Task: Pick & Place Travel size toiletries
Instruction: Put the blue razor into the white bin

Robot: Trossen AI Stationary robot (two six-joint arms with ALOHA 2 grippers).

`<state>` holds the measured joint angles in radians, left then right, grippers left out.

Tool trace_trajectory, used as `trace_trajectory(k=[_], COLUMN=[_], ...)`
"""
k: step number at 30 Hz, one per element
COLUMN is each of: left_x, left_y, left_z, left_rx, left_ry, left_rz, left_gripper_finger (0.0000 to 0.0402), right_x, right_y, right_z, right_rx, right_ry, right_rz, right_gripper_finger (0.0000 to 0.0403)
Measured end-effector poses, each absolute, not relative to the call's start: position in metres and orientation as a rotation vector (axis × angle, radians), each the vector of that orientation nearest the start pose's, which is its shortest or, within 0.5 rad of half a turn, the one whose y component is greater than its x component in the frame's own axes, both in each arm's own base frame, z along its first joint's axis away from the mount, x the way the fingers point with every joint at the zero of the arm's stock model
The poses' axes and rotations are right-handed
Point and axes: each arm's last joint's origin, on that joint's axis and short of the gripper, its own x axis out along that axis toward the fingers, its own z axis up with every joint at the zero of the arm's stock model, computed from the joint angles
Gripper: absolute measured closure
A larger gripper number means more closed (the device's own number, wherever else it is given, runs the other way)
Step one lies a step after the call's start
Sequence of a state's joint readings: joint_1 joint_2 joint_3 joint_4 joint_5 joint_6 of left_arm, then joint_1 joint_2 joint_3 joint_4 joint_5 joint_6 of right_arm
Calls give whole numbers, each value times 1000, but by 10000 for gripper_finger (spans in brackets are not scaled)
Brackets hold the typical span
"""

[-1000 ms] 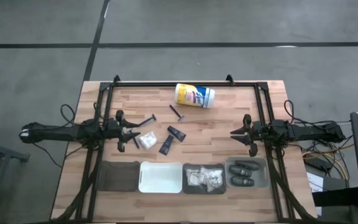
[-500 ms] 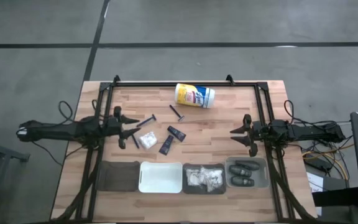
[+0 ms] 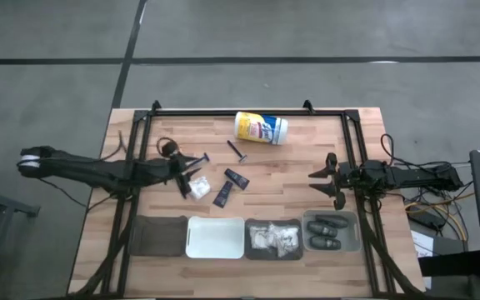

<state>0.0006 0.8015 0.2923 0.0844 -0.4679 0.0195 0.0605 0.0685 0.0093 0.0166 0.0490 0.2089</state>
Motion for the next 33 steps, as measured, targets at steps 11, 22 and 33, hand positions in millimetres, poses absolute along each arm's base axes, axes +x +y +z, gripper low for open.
trace_trajectory(k=[11,22,33], left_x=[191,193,199], left_y=[21,40,56], left_z=[174,148,132], left_rx=[124,66,-15], left_ry=[585,706,796], left_rz=[520,644,668], left_gripper_finger=[177,174,174], right_x=[101,101,101], right_y=[5,5,5], right_z=[163,163,163], right_rx=[206,206,206], right_ry=[42,42,42], right_rz=[7,7,7], right_gripper_finger=[214,204,231])
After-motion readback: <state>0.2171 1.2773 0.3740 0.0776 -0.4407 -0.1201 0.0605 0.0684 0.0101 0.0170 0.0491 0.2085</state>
